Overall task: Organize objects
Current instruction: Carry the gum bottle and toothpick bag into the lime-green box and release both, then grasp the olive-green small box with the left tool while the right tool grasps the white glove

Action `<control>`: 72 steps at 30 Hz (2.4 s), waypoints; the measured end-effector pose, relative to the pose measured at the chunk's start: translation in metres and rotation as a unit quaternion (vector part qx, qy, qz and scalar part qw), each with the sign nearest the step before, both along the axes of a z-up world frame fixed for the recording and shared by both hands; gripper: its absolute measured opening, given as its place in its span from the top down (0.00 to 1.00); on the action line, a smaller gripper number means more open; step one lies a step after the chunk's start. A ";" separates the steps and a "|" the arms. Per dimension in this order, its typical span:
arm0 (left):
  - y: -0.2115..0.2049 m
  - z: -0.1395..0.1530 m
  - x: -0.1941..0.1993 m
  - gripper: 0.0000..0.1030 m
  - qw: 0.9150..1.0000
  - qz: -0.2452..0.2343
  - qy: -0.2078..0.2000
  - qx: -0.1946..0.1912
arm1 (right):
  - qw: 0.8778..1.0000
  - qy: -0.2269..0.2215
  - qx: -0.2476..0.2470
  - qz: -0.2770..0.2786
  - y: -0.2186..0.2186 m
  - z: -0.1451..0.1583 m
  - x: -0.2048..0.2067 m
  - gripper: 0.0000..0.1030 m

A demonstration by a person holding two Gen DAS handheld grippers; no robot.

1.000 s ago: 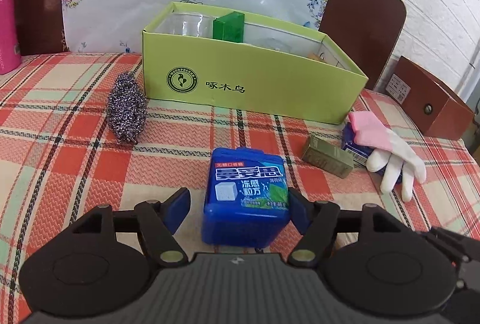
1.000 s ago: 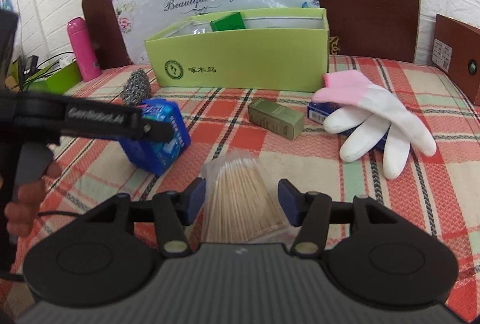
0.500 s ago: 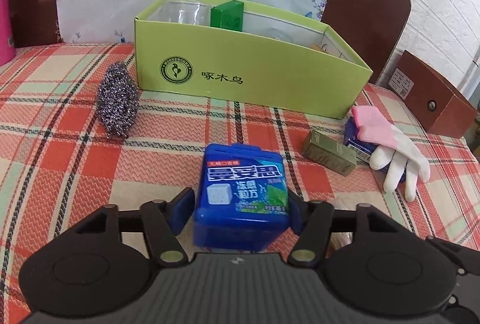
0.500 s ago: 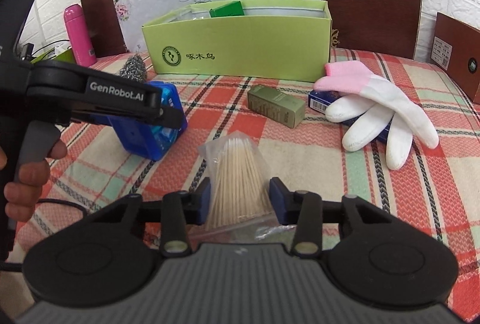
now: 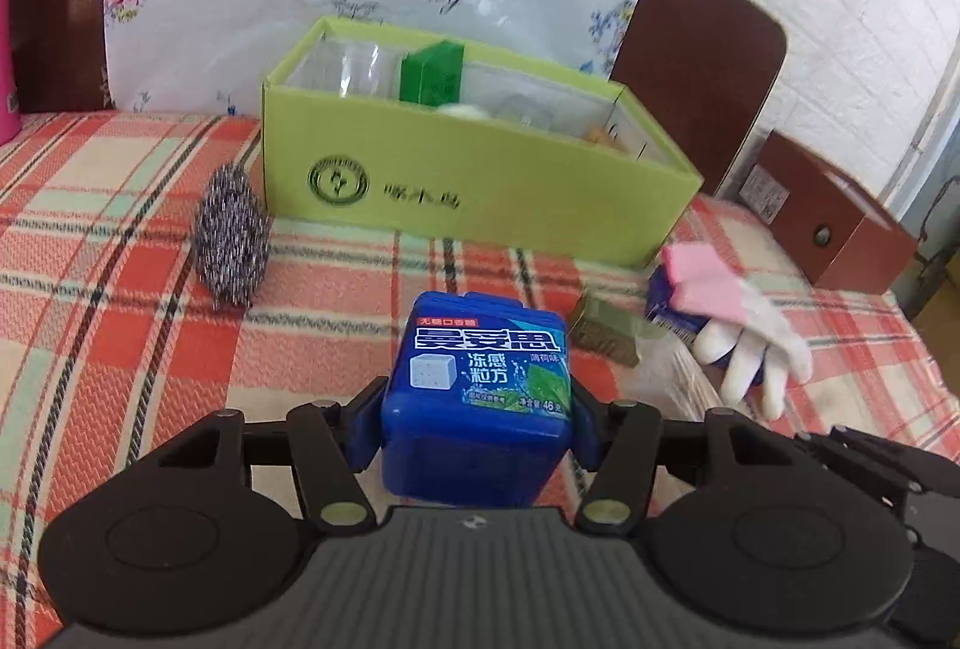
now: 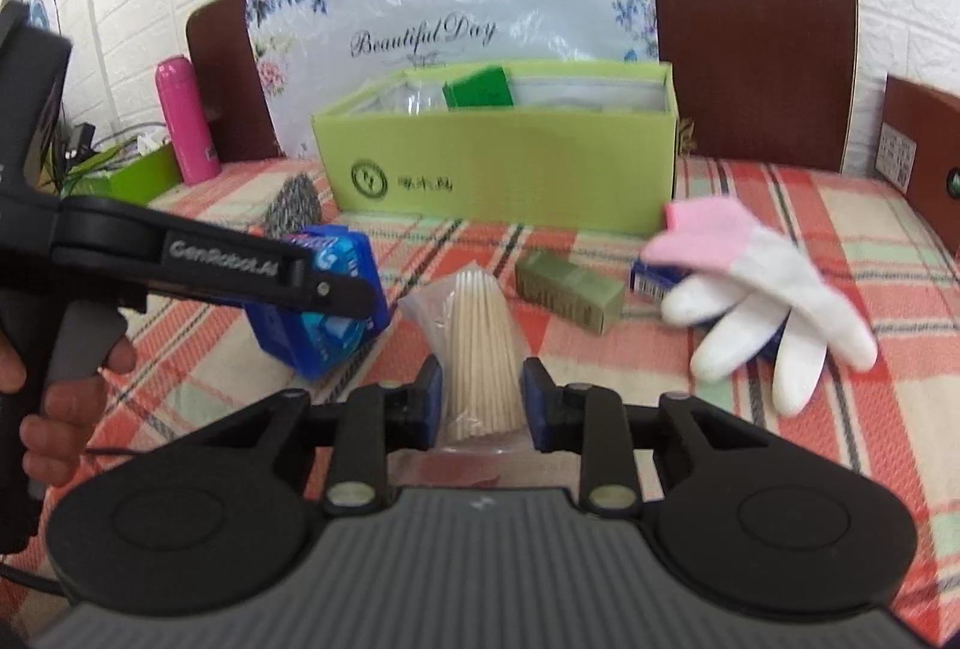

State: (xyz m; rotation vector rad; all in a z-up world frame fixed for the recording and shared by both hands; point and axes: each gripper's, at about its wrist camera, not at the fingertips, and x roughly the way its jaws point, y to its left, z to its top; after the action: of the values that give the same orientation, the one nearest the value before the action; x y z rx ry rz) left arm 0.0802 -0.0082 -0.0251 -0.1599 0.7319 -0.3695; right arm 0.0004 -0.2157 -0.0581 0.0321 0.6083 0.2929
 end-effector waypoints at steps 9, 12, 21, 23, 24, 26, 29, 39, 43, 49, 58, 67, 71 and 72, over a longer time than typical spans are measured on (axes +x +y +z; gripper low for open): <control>-0.004 0.056 0.017 0.41 0.996 -0.023 -0.081 -0.010 | 0.996 -0.087 0.004 -0.005 -0.011 0.053 0.033 0.74; -0.003 0.074 0.032 0.41 0.994 -0.018 -0.106 -0.012 | 0.993 -0.114 -0.002 -0.011 -0.013 0.068 0.049 0.74; -0.011 0.086 0.117 0.41 0.992 0.001 -0.119 0.027 | 0.990 -0.128 -0.005 -0.058 -0.019 0.083 0.128 0.74; -0.011 0.079 0.133 0.41 0.994 0.009 -0.109 0.028 | 0.990 -0.125 -0.005 -0.069 -0.018 0.078 0.145 0.74; -0.011 0.075 0.139 0.41 0.994 0.012 -0.104 0.029 | 0.989 -0.124 -0.006 -0.073 -0.017 0.075 0.153 0.74; -0.012 0.066 0.151 0.41 0.995 0.015 -0.096 0.032 | 0.990 -0.119 -0.010 -0.079 -0.013 0.067 0.168 0.74; -0.014 0.049 0.163 0.37 0.996 0.017 -0.081 0.041 | 0.992 -0.108 -0.022 -0.069 -0.005 0.052 0.185 0.72; 0.004 0.039 0.127 0.22 0.995 0.050 -0.087 0.016 | 0.984 -0.142 -0.059 -0.084 -0.002 0.019 0.155 0.18; -0.002 0.052 0.114 0.22 0.994 0.048 -0.098 0.022 | 0.984 -0.146 -0.049 -0.089 -0.007 0.034 0.146 0.16; -0.002 0.056 0.080 0.22 0.993 0.072 -0.087 0.044 | 0.982 -0.158 -0.034 -0.094 -0.015 0.047 0.114 0.10; 0.007 0.012 0.024 0.22 0.997 0.073 -0.020 0.019 | 0.992 -0.088 -0.075 -0.048 -0.005 -0.001 0.048 0.16; 0.009 -0.005 -0.006 0.22 0.998 0.053 0.005 0.024 | 0.995 -0.054 -0.082 -0.020 0.004 -0.019 0.054 0.37; 0.010 0.000 -0.010 0.22 0.998 0.053 0.000 0.018 | 0.994 -0.048 -0.097 -0.015 0.008 -0.024 0.080 0.37; 0.009 0.001 -0.011 0.22 0.999 0.051 -0.002 0.019 | 0.994 -0.037 -0.099 -0.017 0.009 -0.027 0.085 0.38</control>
State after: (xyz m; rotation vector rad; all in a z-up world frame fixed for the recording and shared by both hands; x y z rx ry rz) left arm 0.0688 0.0012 -0.0239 -0.1605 0.7238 -0.2594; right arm 0.0850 -0.2072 -0.0850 -0.1574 0.5609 0.1984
